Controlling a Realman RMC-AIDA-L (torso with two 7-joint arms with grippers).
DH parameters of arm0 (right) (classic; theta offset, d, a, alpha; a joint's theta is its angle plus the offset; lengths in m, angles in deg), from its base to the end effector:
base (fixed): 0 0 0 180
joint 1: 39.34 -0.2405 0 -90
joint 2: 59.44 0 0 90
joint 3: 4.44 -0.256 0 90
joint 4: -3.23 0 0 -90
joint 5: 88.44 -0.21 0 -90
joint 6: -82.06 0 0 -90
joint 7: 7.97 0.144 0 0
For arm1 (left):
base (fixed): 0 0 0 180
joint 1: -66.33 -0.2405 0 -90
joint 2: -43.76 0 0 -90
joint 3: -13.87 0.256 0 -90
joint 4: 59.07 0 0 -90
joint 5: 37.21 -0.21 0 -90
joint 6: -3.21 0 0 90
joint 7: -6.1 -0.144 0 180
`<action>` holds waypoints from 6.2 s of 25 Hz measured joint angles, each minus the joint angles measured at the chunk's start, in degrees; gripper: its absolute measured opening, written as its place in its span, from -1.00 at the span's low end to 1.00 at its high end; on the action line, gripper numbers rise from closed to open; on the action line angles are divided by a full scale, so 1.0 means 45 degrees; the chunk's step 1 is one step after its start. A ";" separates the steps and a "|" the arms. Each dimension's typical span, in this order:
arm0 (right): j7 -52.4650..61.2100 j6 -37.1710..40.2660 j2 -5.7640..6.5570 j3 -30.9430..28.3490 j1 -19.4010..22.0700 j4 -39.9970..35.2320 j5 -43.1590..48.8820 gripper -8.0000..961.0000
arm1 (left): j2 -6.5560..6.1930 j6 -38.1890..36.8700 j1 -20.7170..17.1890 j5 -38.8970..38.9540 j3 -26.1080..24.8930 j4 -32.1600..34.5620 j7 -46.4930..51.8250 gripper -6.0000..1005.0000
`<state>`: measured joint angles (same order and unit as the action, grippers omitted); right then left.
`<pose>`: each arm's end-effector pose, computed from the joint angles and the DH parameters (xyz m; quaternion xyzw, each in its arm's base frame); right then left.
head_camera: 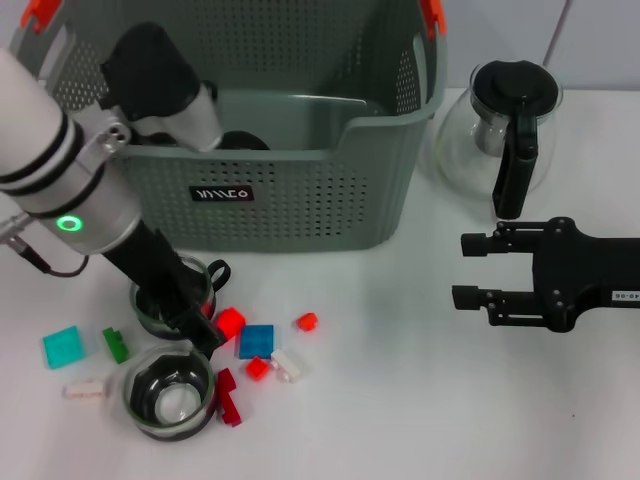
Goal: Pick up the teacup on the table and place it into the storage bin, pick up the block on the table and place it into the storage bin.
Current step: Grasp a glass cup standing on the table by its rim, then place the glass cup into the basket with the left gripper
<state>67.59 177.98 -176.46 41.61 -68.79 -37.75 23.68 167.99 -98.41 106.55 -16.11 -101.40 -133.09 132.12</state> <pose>0.2503 0.3192 0.0100 -0.9616 0.1310 0.2283 0.0771 -0.1840 0.3472 0.0080 -0.9392 -0.2446 0.2232 0.0912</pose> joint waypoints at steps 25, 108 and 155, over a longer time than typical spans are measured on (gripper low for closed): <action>0.0006 0.0111 0.0069 -0.0020 0.0030 0.0024 0.0008 0.43 | -0.0002 0.2590 0.0701 -0.0850 0.1420 0.2301 0.3626 0.47; 0.0045 0.0640 0.0021 -0.0002 -0.0039 0.0190 -0.0021 0.43 | -0.1905 0.9946 0.3922 0.4880 -0.1364 0.6487 0.1192 -0.89; 0.0045 0.0745 0.0115 -0.0019 -0.0019 0.0220 0.0008 0.43 | -0.1180 1.4297 0.5187 0.2457 0.0362 1.0367 0.1753 -0.59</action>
<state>67.79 181.33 -175.95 41.53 -68.87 -36.76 23.71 162.68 -34.07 129.89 -5.05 -99.77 -86.44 140.01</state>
